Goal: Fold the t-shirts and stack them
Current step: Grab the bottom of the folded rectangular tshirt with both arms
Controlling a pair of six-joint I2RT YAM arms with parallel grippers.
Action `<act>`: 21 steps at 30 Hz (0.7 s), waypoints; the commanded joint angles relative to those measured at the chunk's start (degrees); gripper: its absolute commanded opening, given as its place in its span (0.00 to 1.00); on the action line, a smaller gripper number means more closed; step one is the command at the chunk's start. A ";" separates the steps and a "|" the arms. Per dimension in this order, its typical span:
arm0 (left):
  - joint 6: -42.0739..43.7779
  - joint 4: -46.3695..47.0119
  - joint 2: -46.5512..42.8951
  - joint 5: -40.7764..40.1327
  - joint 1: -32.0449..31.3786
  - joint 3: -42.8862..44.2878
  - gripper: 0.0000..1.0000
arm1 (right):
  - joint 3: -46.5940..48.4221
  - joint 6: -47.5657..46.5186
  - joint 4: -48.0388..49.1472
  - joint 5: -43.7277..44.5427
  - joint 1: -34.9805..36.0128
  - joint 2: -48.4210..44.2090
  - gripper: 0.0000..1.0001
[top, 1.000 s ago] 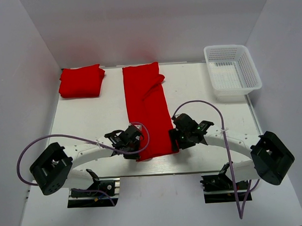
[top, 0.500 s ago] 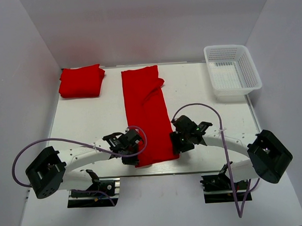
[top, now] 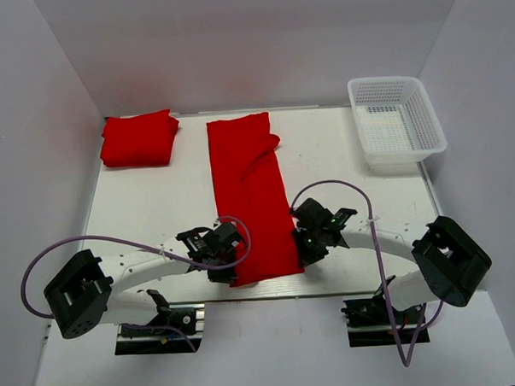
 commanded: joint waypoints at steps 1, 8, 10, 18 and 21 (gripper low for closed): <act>-0.77 -1.04 -0.29 -0.93 -0.46 1.72 0.00 | -0.60 -0.35 0.74 -2.71 0.33 0.50 0.07; -3.49 -6.58 -4.41 -2.16 -0.46 4.26 0.00 | -2.97 2.28 -3.30 -6.93 0.50 -5.81 0.00; -3.49 -7.80 -4.94 -1.63 -0.46 5.66 0.00 | -1.92 2.11 -5.40 -6.14 0.42 -7.84 0.00; -1.82 -15.36 -1.09 -8.04 0.67 15.42 0.00 | 8.80 -0.26 -12.43 -0.61 -0.20 -2.69 0.00; 0.10 -16.16 1.55 -12.09 1.30 19.02 0.00 | 13.54 -1.40 -12.80 2.56 -0.99 1.80 0.00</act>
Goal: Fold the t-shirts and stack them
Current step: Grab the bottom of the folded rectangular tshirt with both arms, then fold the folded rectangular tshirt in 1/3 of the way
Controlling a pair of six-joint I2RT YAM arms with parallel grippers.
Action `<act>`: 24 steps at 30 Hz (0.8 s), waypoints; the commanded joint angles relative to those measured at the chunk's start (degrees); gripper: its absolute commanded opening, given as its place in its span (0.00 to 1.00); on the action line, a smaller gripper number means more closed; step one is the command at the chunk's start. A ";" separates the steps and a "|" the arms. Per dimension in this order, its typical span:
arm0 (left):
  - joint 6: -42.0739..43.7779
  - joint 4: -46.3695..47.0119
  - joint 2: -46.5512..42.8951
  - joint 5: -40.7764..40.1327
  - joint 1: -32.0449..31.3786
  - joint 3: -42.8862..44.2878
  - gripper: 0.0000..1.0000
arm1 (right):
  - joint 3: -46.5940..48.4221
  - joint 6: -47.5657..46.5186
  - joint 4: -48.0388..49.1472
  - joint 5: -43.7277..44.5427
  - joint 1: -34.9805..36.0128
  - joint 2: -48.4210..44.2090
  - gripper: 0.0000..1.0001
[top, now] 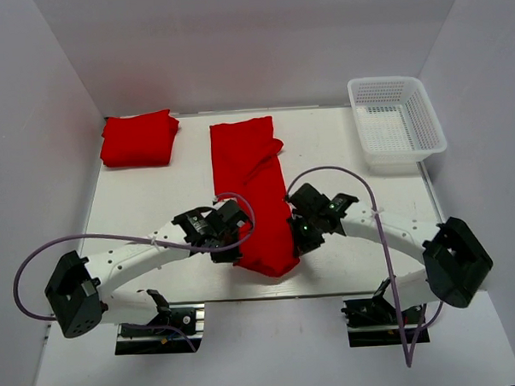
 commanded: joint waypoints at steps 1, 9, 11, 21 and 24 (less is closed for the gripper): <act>2.49 -2.52 3.69 -6.32 1.32 5.36 0.00 | 7.20 -2.24 -2.74 3.33 -1.07 5.50 0.00; 7.93 -0.24 10.56 -9.58 7.47 10.83 0.00 | 17.60 -5.05 -5.46 6.06 -6.51 12.37 0.00; 10.57 1.16 11.26 -9.58 9.92 12.50 0.00 | 20.31 -5.49 -5.99 5.96 -7.05 14.57 0.00; 21.47 8.71 18.29 -7.82 18.37 16.10 0.00 | 32.80 -9.71 -8.01 5.97 -11.88 24.33 0.00; 25.25 13.54 18.30 -7.21 20.21 16.63 0.00 | 35.52 -9.89 -7.58 5.35 -12.68 26.44 0.00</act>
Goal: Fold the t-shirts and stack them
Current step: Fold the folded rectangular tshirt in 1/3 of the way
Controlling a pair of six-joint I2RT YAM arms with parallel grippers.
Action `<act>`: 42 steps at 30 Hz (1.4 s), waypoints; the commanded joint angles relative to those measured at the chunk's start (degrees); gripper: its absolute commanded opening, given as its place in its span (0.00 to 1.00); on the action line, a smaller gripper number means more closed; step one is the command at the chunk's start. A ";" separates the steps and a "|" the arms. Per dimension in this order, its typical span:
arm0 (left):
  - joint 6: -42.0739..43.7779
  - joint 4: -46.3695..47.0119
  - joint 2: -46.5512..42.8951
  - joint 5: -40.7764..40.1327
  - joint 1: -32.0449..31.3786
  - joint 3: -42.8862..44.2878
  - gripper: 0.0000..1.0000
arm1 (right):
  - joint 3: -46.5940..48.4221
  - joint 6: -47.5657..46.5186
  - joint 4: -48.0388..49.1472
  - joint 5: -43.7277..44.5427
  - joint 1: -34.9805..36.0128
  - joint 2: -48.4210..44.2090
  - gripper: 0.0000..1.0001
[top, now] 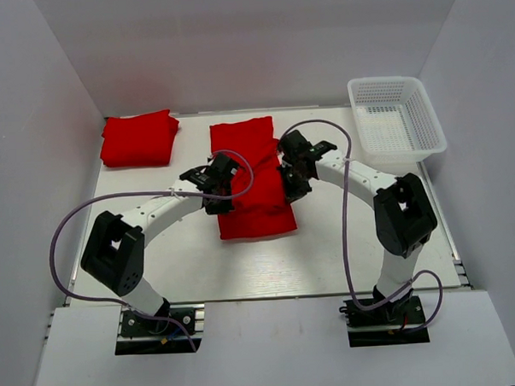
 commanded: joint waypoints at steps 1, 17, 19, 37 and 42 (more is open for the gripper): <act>6.28 6.57 -1.28 0.62 2.21 2.49 0.00 | 4.23 -1.63 -0.82 -0.33 -1.20 1.78 0.00; 15.16 18.44 2.05 3.52 8.02 4.16 0.00 | 14.08 -2.42 3.31 -4.02 -4.37 8.64 0.00; 15.87 19.05 2.84 3.52 8.63 4.68 0.00 | 15.48 -2.59 3.58 -4.37 -4.63 10.40 0.00; 24.58 34.35 9.17 12.49 13.64 2.48 0.00 | 22.34 -4.79 7.62 -4.73 -7.88 17.61 0.00; 25.10 32.33 11.37 13.01 14.87 4.59 0.04 | 23.83 -5.32 8.67 -5.34 -8.50 19.36 0.07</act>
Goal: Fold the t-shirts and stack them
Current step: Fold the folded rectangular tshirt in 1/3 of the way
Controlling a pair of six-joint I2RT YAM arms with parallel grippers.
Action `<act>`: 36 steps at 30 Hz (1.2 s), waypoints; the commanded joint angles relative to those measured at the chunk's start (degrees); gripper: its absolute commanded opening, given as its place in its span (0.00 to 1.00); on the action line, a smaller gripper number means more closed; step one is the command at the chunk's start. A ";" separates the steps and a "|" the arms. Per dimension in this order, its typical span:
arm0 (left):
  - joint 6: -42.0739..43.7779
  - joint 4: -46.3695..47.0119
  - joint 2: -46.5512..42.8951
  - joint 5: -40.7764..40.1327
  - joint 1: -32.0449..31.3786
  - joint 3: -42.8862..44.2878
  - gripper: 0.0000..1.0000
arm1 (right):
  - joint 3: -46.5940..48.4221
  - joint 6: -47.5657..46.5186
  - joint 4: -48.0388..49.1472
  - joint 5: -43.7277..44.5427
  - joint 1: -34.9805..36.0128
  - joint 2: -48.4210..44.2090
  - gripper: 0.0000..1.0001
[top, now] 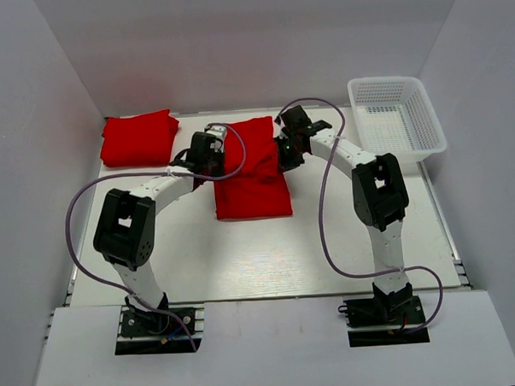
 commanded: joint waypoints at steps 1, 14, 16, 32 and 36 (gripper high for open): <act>1.19 0.55 0.73 1.83 1.04 1.93 0.16 | 3.83 -1.56 2.29 -0.95 -0.85 0.75 0.12; -1.26 -6.47 -4.36 1.20 3.23 3.69 1.00 | 1.93 -2.62 0.89 -1.48 -1.20 -3.46 0.90; -1.27 -7.80 -6.12 2.52 3.23 2.91 1.00 | 0.16 -2.35 0.71 -2.00 -1.20 -6.62 0.90; -5.49 -1.48 -24.05 15.18 2.09 -23.55 1.00 | -34.20 2.57 12.22 -5.26 -0.33 -26.94 0.90; -4.88 1.15 -24.67 15.18 2.09 -28.20 1.00 | -34.92 3.36 13.45 -5.69 0.11 -26.41 0.90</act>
